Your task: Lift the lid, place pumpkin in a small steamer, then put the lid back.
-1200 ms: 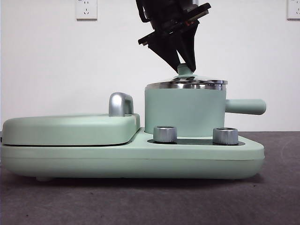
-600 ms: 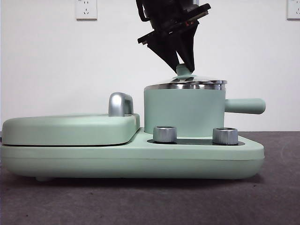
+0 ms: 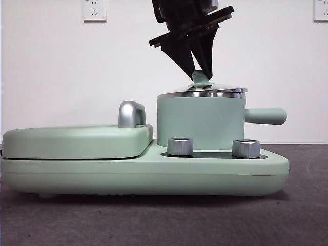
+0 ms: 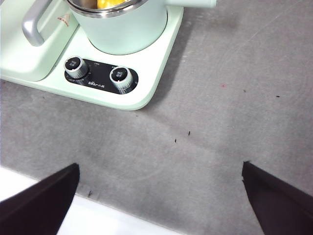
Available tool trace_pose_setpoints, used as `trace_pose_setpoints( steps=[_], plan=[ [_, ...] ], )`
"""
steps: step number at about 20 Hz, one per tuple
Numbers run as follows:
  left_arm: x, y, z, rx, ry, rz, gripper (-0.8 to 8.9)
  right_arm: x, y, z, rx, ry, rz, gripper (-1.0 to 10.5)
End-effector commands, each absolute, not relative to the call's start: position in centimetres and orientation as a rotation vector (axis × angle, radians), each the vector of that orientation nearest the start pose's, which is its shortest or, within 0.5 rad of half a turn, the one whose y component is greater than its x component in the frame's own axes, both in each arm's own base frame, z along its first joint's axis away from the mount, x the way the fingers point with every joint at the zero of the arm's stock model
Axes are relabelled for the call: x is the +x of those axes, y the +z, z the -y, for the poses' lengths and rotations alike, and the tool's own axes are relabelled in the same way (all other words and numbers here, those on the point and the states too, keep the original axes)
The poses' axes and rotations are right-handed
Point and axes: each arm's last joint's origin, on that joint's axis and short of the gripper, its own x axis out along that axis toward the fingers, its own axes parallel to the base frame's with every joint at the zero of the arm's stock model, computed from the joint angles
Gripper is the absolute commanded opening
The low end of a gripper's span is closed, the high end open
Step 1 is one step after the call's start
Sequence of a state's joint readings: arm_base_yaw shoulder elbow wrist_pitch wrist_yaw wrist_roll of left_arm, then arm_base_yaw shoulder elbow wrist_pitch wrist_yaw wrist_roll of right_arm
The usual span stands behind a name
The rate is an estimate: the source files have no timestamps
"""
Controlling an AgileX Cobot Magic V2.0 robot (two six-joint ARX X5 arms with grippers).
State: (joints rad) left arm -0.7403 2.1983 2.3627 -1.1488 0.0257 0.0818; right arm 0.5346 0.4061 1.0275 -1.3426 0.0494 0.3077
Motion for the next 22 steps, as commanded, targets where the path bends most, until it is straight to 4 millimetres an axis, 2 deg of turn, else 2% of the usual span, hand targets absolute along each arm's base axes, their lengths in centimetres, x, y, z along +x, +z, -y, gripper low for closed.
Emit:
trace_pose_setpoints(
  steps=[1, 9, 16, 22],
  plan=[
    [34.8, 31.8, 31.7, 0.462, -0.697, -0.942, 0.09, 0.8, 33.2, -0.3, 0.071, 0.329, -0.832, 5.4],
    [34.4, 32.0, 31.8, 0.477, -0.666, -0.949, 0.08, 0.8, 33.2, -0.3, 0.070, 0.329, -0.832, 5.4],
    [34.0, 34.0, 31.5, 0.428, -0.650, -0.927, 0.09, 0.8, 33.2, -0.3, 0.071, 0.329, -0.832, 5.4],
    [34.1, 34.5, 31.5, 0.402, -0.646, -0.903, 0.08, 0.8, 33.2, -0.3, 0.071, 0.329, -0.832, 5.4]
  ],
)
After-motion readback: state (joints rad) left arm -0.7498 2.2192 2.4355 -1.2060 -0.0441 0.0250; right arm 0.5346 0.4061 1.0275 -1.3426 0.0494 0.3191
